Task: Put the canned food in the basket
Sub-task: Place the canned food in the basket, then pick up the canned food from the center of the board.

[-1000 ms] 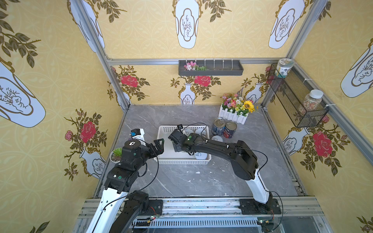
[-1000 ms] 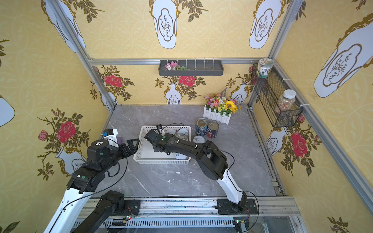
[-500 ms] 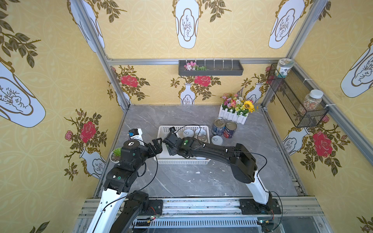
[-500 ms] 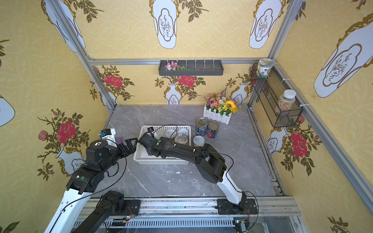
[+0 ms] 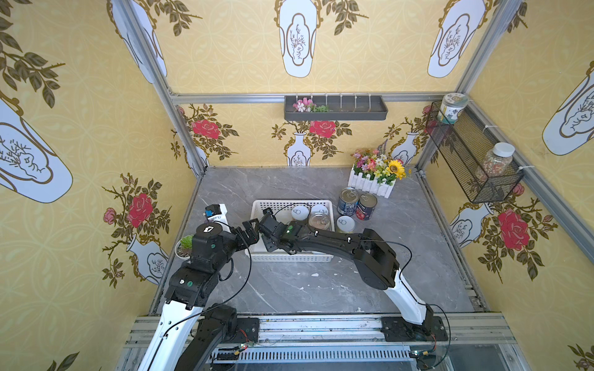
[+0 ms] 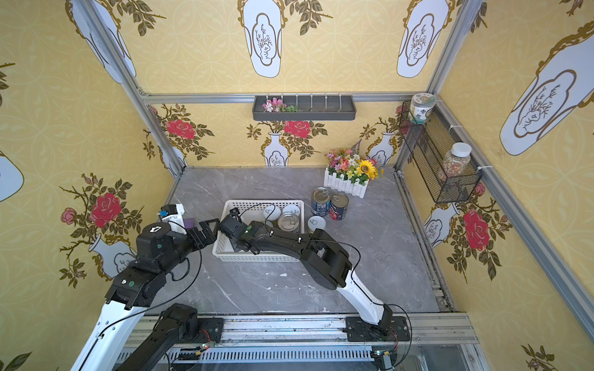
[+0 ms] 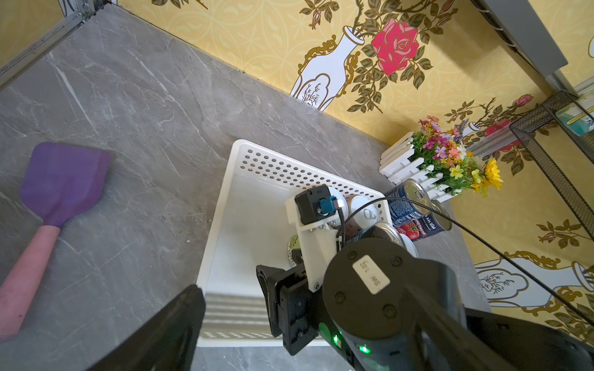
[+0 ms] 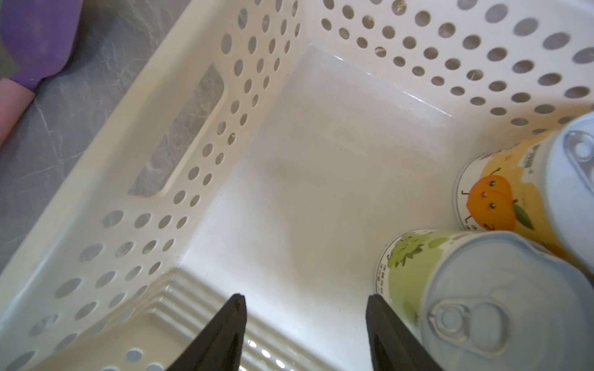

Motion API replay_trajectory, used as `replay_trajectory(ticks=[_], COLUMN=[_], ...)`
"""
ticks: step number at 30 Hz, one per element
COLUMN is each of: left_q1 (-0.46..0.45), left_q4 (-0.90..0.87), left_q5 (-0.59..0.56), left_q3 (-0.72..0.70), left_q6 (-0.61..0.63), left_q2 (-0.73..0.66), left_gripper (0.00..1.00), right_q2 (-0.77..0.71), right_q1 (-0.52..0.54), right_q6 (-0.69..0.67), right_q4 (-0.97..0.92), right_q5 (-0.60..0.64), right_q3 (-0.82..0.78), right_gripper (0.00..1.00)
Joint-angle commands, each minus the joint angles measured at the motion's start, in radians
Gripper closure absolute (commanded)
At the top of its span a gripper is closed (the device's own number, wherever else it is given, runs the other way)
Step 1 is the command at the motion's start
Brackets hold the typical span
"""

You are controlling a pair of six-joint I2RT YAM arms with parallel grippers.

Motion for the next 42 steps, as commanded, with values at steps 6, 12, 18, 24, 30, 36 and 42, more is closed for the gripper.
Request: replay_trajectory(ticks=[6,12,18,24,30,36,42], left_q1=[-0.001,0.0,-0.001,0.0,-0.001,-0.001,-0.001], left_q4=[0.0,0.001,-0.001,0.0,0.0,-0.002,-0.003], left_q5=[0.026,0.026,0.024,0.023,0.02,0.018,0.018], left_q3=[-0.004,-0.005,-0.004,-0.004,-0.004,-0.003,-0.003], left_q6=[0.01,0.01,0.01,0.009,0.008,0.008,0.007], left_q2=[0.0,0.001,0.0,-0.007,-0.007,0.0,0.001], left_gripper=[0.0,0.0,0.0,0.0,0.0,0.0,0.0], right_q2=[-0.049,-0.1,-0.199,-0.419,-0.82,-1.132,-1.199], right_q1=[-0.047,-0.056,-0.028,0.021,0.044,-0.023,-0.379], right_q6=[0.03,0.01,-0.034,-0.05,-0.032,0.006,0.094], right_q4=[0.005,0.037,0.061,0.066,0.086,0.0,0.013], right_q5=[0.081,0.079,0.092,0.152,0.246,0.322,0.031], right_q3=[-0.088,-0.132,-0.169,-0.296,-0.568,-0.757,-0.905], right_gripper=[0.36,0.35,0.27,0.18,0.06,0.03,0.03])
